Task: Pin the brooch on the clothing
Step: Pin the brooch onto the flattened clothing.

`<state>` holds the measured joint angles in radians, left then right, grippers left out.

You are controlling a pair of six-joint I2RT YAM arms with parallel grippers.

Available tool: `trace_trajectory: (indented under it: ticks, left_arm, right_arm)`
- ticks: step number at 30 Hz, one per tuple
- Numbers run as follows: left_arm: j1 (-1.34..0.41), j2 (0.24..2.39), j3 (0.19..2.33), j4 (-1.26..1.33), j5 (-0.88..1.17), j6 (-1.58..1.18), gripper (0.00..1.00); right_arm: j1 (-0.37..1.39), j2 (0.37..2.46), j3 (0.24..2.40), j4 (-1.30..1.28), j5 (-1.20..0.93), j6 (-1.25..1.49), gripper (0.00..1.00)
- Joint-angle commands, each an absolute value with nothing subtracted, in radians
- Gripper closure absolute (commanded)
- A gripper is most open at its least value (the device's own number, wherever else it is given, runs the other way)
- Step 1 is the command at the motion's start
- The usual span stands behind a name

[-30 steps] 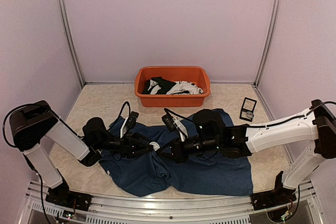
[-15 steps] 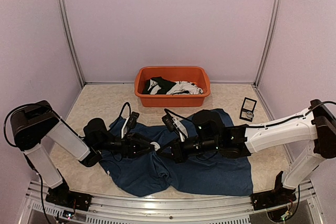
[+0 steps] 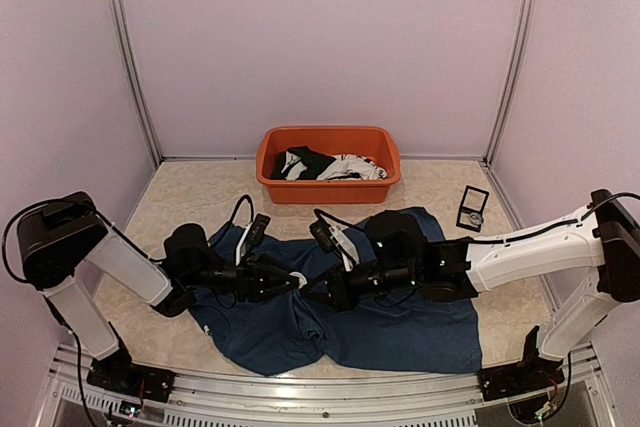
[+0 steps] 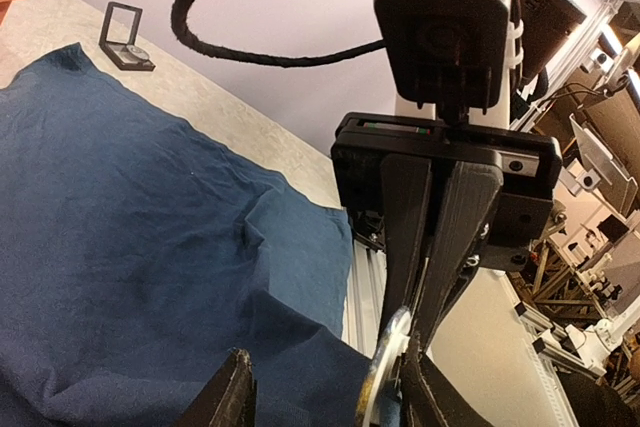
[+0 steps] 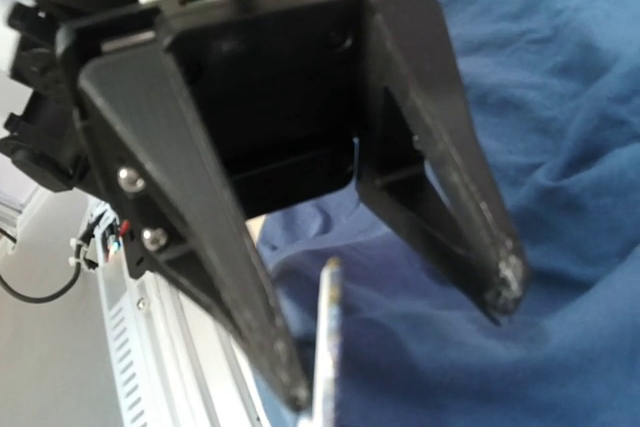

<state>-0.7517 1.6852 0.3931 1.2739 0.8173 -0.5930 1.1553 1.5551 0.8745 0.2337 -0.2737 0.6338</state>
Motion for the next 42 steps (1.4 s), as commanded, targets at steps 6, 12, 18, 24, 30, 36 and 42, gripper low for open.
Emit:
trace_trajectory:
  ticks: [6,12,18,24,30,36,42]
  left_arm:
    - [-0.786,1.631,0.434,1.087,0.721,-0.488,0.54]
    - [-0.76,1.605,0.438,1.027,0.774,-0.471,0.55]
    - [-0.732,1.567,0.45,0.938,0.857,-0.436,0.54]
    - [-0.73,1.558,0.469,0.87,0.852,-0.416,0.54]
    - [-0.73,1.584,0.475,0.889,0.834,-0.439,0.57]
    - [-0.73,1.579,0.483,0.841,0.777,-0.431,0.6]
    - [-0.732,1.582,0.494,0.817,0.802,-0.414,0.6]
  right_arm:
    - [1.18,1.557,0.914,0.267,-0.314,0.623,1.0]
    - [1.181,1.544,0.907,0.263,-0.303,0.622,1.0]
    - [1.181,1.531,0.904,0.253,-0.294,0.62,1.0]
    - [1.181,1.532,0.906,0.255,-0.297,0.62,1.0]
    - [1.181,1.537,0.912,0.256,-0.303,0.619,1.0]
    - [1.181,1.54,0.923,0.251,-0.315,0.615,1.0]
    - [1.181,1.545,0.935,0.239,-0.315,0.607,1.0]
